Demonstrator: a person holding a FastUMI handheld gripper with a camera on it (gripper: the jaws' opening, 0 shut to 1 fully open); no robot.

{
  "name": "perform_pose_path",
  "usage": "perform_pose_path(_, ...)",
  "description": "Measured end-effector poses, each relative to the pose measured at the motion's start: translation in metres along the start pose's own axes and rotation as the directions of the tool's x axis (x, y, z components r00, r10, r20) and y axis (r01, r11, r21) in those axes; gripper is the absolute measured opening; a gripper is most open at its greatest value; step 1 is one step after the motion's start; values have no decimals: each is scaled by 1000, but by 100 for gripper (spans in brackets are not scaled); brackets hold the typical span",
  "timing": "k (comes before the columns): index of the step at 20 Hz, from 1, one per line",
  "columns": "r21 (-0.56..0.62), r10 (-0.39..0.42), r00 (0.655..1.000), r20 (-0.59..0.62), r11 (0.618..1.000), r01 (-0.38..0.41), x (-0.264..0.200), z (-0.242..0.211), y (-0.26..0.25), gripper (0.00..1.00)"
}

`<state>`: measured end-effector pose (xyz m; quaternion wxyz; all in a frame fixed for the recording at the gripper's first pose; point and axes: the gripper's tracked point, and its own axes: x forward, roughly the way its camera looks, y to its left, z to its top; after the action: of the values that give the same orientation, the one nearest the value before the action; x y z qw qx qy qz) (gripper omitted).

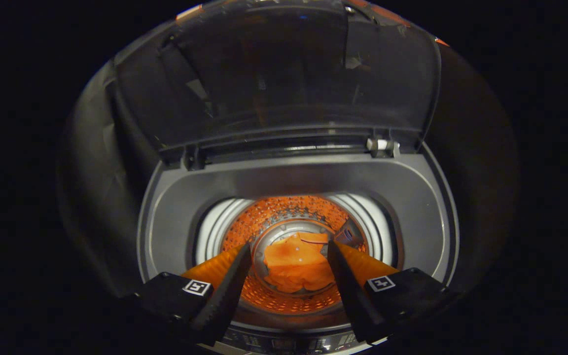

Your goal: Put the clothes into the washing machine and then close the washing machine lid.

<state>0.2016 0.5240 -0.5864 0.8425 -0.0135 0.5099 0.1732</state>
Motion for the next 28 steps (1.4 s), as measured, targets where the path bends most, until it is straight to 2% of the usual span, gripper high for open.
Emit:
perform_pose_path(4, 28, 48, 989, 141, 998, -53, -54, 34, 16, 99)
perform_pose_path(6, 31, 91, 966, 243, 994, -101, -83, 59, 22, 99)
perform_pose_path(8, -5, 109, 934, 341, 993, -115, -106, 83, 19, 99)
perform_pose_path(11, -40, 118, 863, 491, 993, -113, -164, 130, 18, 99)
perform_pose_path(14, -36, 117, 769, 628, 992, -122, -214, 186, 14, 98)
perform_pose_path(18, -58, 126, 685, 718, 991, -120, -250, 223, 9, 98)
perform_pose_path(20, -91, 122, 631, 766, 993, -81, -270, 246, 5, 98)
perform_pose_path(23, -105, 107, 579, 808, 994, -36, -288, 286, 0, 98)
perform_pose_path(25, -91, 99, 576, 812, 995, -44, -288, 320, -2, 98)
perform_pose_path(28, -57, 81, 623, 778, 997, -58, -255, 349, -9, 98)
